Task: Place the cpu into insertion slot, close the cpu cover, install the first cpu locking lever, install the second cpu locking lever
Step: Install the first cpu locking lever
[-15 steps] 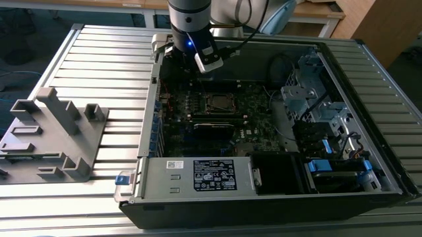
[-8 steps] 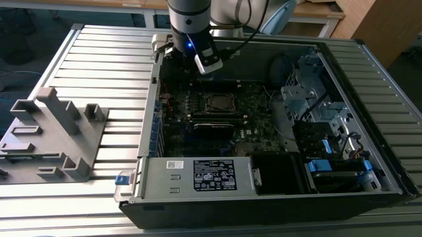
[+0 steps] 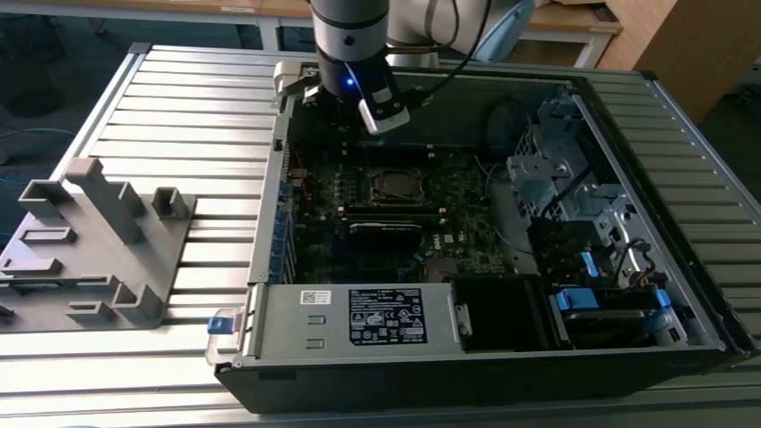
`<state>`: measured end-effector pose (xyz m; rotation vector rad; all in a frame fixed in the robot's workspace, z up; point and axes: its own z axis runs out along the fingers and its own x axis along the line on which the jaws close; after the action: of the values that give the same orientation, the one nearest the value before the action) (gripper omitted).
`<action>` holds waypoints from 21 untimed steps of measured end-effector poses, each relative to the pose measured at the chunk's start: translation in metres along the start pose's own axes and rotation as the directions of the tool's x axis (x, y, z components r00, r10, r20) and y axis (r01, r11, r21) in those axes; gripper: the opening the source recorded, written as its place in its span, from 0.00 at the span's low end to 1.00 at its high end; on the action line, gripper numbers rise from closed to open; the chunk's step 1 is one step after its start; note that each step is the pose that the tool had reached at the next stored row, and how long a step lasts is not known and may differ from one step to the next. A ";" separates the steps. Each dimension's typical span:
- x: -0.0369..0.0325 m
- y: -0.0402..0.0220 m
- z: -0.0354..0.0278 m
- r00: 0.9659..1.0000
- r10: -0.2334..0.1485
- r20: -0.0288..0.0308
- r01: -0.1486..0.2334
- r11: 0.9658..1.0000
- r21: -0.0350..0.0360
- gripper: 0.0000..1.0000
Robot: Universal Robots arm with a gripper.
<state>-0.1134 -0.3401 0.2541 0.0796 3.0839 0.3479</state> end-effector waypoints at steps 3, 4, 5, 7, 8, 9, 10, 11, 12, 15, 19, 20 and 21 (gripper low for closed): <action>-0.0086 0.0004 0.0004 1.000 0.000 0.000 0.000 1.000 0.000 0.11; -0.0114 0.0005 0.0005 1.000 0.000 0.000 0.000 1.000 0.000 0.11; -0.0143 0.0006 0.0007 1.000 0.000 0.000 0.000 1.000 0.000 0.11; -0.0206 0.0009 0.0010 1.000 0.000 0.000 0.000 1.000 0.000 0.11; -0.0238 0.0011 0.0012 1.000 0.000 0.000 0.000 1.000 0.000 0.11; -0.0268 0.0012 0.0013 1.000 0.000 0.000 0.000 1.000 0.000 0.11; -0.0294 0.0013 0.0014 1.000 0.000 0.000 0.000 1.000 0.000 0.11; -0.0318 0.0014 0.0016 1.000 0.000 0.000 0.000 1.000 0.000 0.11; -0.0337 0.0015 0.0017 1.000 0.000 0.000 0.000 1.000 0.000 0.11; -0.0343 0.0015 0.0017 1.000 0.000 0.000 0.000 1.000 0.000 0.11; -0.0353 0.0016 0.0018 1.000 0.000 0.000 0.000 1.000 0.000 0.11; -0.0353 0.0016 0.0020 1.000 0.000 0.000 0.000 1.000 0.000 0.11; -0.0354 0.0016 0.0023 1.000 0.000 0.000 0.000 1.000 0.001 0.11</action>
<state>-0.0779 -0.3400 0.2534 0.0795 3.0841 0.3456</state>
